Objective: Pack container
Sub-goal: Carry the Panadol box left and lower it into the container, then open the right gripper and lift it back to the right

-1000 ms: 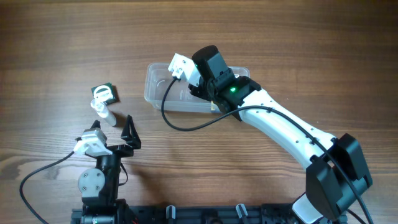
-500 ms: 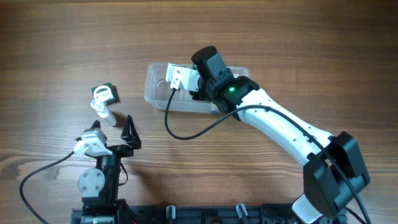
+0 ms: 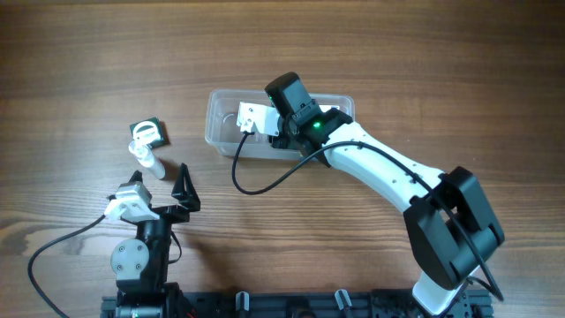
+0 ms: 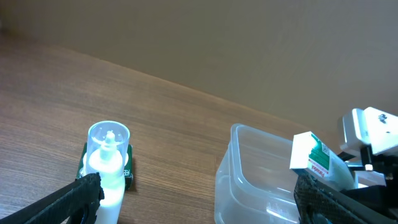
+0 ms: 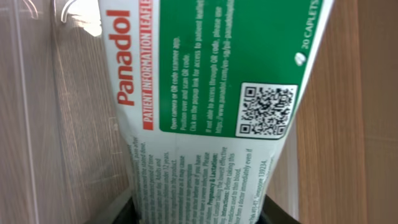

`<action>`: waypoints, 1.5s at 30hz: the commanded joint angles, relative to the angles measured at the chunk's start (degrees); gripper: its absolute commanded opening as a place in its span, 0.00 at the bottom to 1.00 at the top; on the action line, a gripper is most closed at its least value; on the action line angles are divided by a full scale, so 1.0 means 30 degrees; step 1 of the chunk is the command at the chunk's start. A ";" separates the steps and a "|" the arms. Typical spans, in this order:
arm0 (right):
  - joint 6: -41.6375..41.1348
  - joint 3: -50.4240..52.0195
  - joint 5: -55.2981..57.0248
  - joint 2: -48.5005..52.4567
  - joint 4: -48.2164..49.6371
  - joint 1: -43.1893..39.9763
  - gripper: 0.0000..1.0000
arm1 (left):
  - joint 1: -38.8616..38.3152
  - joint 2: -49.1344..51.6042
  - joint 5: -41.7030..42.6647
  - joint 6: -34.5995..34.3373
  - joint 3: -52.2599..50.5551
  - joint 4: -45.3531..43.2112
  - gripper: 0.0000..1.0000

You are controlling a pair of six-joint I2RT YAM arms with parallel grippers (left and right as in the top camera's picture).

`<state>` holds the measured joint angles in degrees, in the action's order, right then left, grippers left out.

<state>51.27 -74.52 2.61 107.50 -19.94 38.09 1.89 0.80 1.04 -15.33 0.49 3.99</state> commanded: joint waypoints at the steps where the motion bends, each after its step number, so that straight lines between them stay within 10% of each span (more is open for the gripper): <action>1: -0.0168 -0.0299 0.0488 0.0495 0.0306 -0.0153 0.47 | 0.0073 -0.0124 0.0291 -0.0029 -0.0058 0.0124 1.00; 19: -0.0080 -0.0299 0.1851 0.0495 0.1202 -0.0372 0.54 | 0.0073 -0.0124 0.0291 -0.0029 -0.0058 0.0124 1.00; 37: -0.0160 -0.0306 0.2718 0.0182 0.1574 0.0007 0.83 | 0.0073 -0.0117 0.0291 -0.0029 -0.0058 0.0124 1.00; 45: -0.4787 -0.0641 0.3300 -0.2980 0.1588 0.1115 0.90 | 0.0073 -0.0117 0.0291 -0.0029 -0.0058 0.0124 1.00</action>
<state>46.00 -74.52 10.81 106.28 -15.59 40.03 1.89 0.80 1.04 -15.33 0.49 4.01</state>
